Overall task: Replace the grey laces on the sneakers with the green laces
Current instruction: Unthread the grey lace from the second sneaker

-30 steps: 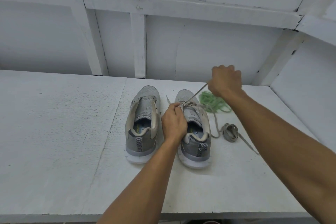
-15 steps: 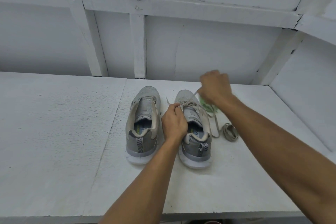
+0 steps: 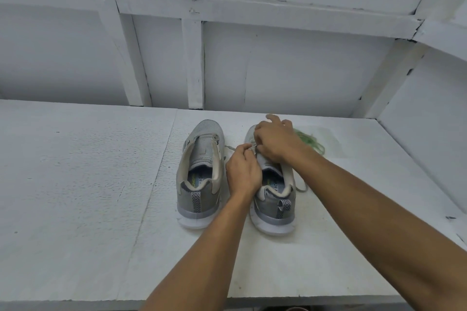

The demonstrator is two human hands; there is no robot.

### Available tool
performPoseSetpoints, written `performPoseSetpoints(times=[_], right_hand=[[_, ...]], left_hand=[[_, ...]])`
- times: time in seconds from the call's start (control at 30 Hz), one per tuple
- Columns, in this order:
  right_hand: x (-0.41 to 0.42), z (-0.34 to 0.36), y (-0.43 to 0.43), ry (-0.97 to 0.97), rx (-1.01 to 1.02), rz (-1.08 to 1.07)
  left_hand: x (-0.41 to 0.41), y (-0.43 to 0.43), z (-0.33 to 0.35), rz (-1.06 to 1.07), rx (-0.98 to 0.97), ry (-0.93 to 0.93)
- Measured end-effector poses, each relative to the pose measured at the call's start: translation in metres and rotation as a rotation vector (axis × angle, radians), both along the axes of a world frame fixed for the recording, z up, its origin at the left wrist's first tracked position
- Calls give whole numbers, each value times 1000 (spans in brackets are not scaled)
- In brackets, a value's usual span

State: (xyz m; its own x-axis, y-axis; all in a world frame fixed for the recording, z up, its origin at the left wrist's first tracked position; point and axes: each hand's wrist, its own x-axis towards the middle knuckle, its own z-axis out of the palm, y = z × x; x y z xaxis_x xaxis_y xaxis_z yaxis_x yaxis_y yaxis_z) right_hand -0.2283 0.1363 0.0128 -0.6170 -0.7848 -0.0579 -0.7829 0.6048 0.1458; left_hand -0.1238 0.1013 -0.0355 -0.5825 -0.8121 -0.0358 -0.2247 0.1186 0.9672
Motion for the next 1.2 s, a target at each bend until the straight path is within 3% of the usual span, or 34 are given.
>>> performPoseSetpoints(times=[0.17, 0.3, 0.7, 0.87, 1.07, 1.2], right_hand=[[-21, 26, 14, 192, -116, -32], [-46, 43, 32, 134, -337, -130], [-65, 63, 53, 95, -468, -247], [-56, 44, 56, -157, -235, -250], [-18, 26, 51, -426, -222, -182], [-8, 14, 49, -429, -243, -286]], left_hand=[[1, 1, 1, 8, -12, 7], [1, 1, 1, 5, -3, -2], [0, 0, -1, -2, -27, -1], [2, -2, 2, -37, -43, -18], [-10, -13, 14, -141, -21, -128], [-31, -24, 34, -219, -101, -172]])
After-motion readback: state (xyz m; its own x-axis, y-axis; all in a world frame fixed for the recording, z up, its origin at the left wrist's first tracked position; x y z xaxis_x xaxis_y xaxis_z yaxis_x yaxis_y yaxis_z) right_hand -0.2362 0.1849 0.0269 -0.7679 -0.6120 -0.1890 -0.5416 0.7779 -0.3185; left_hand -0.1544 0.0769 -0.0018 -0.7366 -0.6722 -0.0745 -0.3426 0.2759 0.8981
